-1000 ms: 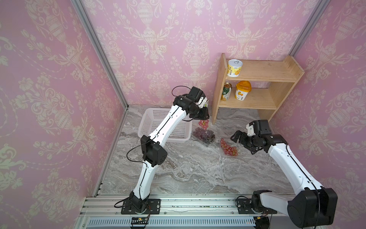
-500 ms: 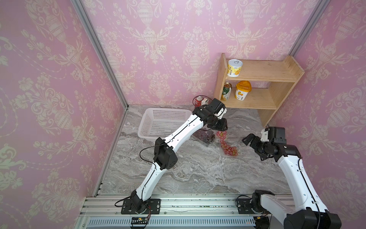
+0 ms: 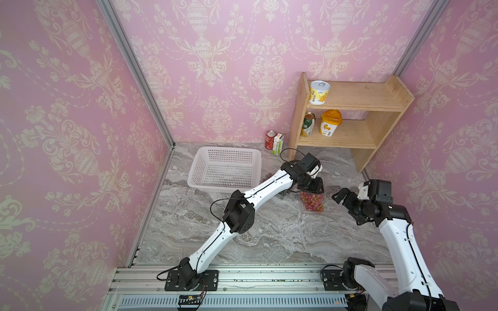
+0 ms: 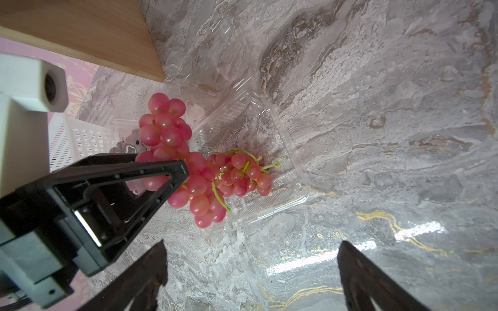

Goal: Pack grapes into containers
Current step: Place the grape into the packing box.

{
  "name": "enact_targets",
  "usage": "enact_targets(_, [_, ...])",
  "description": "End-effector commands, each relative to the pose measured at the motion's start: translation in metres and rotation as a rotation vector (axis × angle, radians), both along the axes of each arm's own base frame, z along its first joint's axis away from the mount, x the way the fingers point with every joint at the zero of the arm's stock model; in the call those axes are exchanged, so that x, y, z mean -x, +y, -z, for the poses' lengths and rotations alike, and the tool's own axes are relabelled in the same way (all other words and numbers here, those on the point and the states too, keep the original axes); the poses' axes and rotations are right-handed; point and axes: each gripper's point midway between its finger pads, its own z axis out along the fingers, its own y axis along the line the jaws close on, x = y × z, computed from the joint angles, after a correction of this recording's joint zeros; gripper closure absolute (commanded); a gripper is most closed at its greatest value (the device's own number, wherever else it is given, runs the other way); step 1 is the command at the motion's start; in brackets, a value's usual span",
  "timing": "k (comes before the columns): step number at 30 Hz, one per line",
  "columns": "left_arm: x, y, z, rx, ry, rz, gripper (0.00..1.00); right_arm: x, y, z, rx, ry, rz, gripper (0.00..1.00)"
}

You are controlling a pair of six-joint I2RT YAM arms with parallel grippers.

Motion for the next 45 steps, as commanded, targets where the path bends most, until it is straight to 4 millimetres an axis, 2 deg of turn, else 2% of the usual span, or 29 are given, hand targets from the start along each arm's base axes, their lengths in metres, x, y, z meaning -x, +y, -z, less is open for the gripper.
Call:
enact_targets(1, [0.008,-0.022,-0.010,0.082,0.017,0.018,0.58,0.004,0.004,0.004,-0.018,0.004,-0.018,0.00])
enact_targets(4, [0.013,-0.025,-0.004,0.080,0.033,0.028,0.57,0.002,0.005,0.008,-0.029,0.004,-0.014,0.00])
enact_targets(10, [0.011,-0.016,0.014,0.026,0.035,0.031,0.54,-0.003,0.007,0.006,-0.051,-0.014,-0.009,0.00])
enact_targets(13, [0.008,-0.014,0.017,0.020,0.034,0.026,0.48,-0.003,0.006,0.001,-0.048,-0.036,-0.002,0.00])
enact_targets(16, [0.004,-0.012,0.015,0.025,0.033,0.023,0.37,-0.002,0.005,-0.005,-0.041,-0.062,0.006,0.00])
enact_targets(19, [-0.003,-0.005,0.001,0.026,0.000,0.014,0.22,0.002,-0.003,-0.011,-0.008,-0.081,0.047,0.00])
enact_targets(21, [-0.016,0.009,-0.015,0.014,-0.046,-0.015,0.06,0.004,-0.011,-0.014,0.011,-0.093,0.085,0.00])
enact_targets(22, [-0.022,0.016,-0.023,0.012,-0.064,-0.027,0.01,0.003,-0.013,-0.014,0.012,-0.097,0.089,0.00])
enact_targets(25, [-0.041,0.044,-0.052,0.002,-0.126,-0.076,0.01,-0.008,-0.011,-0.010,-0.013,-0.066,0.066,0.00])
enact_targets(29, [-0.067,0.096,-0.077,-0.027,-0.170,-0.172,0.01,-0.031,0.000,-0.008,-0.103,-0.067,0.009,0.00])
enact_targets(32, [-0.075,0.129,-0.095,-0.013,-0.191,-0.229,0.01,-0.049,0.019,-0.012,-0.163,-0.073,-0.083,0.00])
enact_targets(35, [-0.077,0.156,-0.114,-0.016,-0.240,-0.264,0.01,-0.062,0.042,-0.014,-0.133,-0.055,-0.169,0.00])
enact_targets(38, [-0.072,0.173,-0.119,-0.030,-0.267,-0.275,0.01,-0.070,0.058,-0.006,-0.107,-0.019,-0.206,0.00])
enact_targets(45, [-0.057,0.196,-0.100,-0.042,-0.227,-0.283,0.01,-0.063,0.043,0.020,-0.014,0.057,-0.179,0.00])
